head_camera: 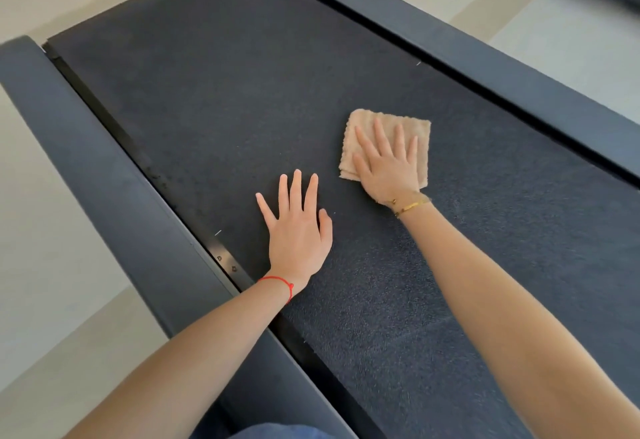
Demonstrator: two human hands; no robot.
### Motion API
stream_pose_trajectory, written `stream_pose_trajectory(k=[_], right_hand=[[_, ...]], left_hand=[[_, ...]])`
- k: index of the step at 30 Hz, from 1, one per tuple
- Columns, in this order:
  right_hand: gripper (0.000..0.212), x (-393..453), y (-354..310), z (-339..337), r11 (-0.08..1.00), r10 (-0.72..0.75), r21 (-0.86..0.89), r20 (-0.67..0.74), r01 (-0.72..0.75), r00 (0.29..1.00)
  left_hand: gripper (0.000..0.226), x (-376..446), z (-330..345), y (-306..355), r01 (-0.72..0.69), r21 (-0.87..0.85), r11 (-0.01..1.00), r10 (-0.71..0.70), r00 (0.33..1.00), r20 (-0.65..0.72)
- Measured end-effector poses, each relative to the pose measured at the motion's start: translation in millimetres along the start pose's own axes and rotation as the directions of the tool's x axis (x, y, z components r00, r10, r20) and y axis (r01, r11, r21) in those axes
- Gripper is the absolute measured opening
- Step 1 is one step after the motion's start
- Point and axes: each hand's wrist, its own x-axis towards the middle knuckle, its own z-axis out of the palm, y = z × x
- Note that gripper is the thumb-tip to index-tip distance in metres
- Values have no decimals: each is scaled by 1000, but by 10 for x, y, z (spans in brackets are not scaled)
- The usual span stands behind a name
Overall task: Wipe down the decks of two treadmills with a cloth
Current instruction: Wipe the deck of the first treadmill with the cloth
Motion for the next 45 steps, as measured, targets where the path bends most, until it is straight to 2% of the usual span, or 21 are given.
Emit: stream_pose_trajectory(k=[3, 6, 11, 16, 18, 20, 23, 26, 28, 30, 34, 37, 41, 45], right_hand=[[56, -348, -111, 99, 992, -123, -33, -22, 123, 992], [57, -720, 27, 143, 992, -127, -21, -45, 126, 991], [55, -855, 400, 52, 1000, 7, -9, -44, -8, 999], [55, -176, 527, -164, 969, 241, 62, -23, -240, 970], [56, 81, 441, -211, 958, 279, 70, 1, -278, 960], [56, 183, 298, -211, 972, 229, 52, 19, -230, 973], [55, -4, 117, -127, 998, 55, 5, 33, -55, 998], [56, -445, 98, 19, 990, -131, -50, 5, 131, 991], [56, -673, 264, 63, 979, -199, -51, 15, 199, 980], [55, -766, 514, 37, 989, -142, -39, -7, 141, 990], [55, -698, 873, -66, 987, 161, 21, -39, -160, 986], [56, -736, 762, -44, 969, 242, 57, -20, -241, 970], [56, -1196, 420, 94, 998, 65, 12, -11, -65, 998], [56, -1783, 180, 227, 994, -106, -24, -3, 105, 994]], left_hand=[[62, -9, -1, 1, 0, 4, 1000, 0, 1000, 0], [62, -8, 2, -5, -2, 3, 1000, 2, 1000, -3], [62, -13, -1, 9, 4, -12, 1000, -4, 1000, 4], [63, -7, -12, 17, 7, -14, 1000, -7, 1000, 13], [64, 3, -14, 16, 5, -17, 1000, -5, 1000, 17], [64, 2, -13, 14, 6, -23, 1000, -6, 1000, 19], [64, 6, -23, 13, 4, -27, 1000, -3, 1000, 13], [64, 0, -26, 0, -2, -18, 1000, 3, 1000, 11], [64, -4, -27, -4, -4, -21, 1000, 5, 1000, 20], [64, -9, -29, -7, 0, -23, 1000, 1, 1000, 23], [63, -6, -39, 1, 10, -24, 1000, -9, 1000, 27], [60, 0, -24, -3, 9, -22, 1000, -9, 999, 31], [60, -3, -26, 3, 8, -20, 1000, -7, 1000, 30], [60, -16, -26, -35, -13, -28, 1000, 14, 999, 37]])
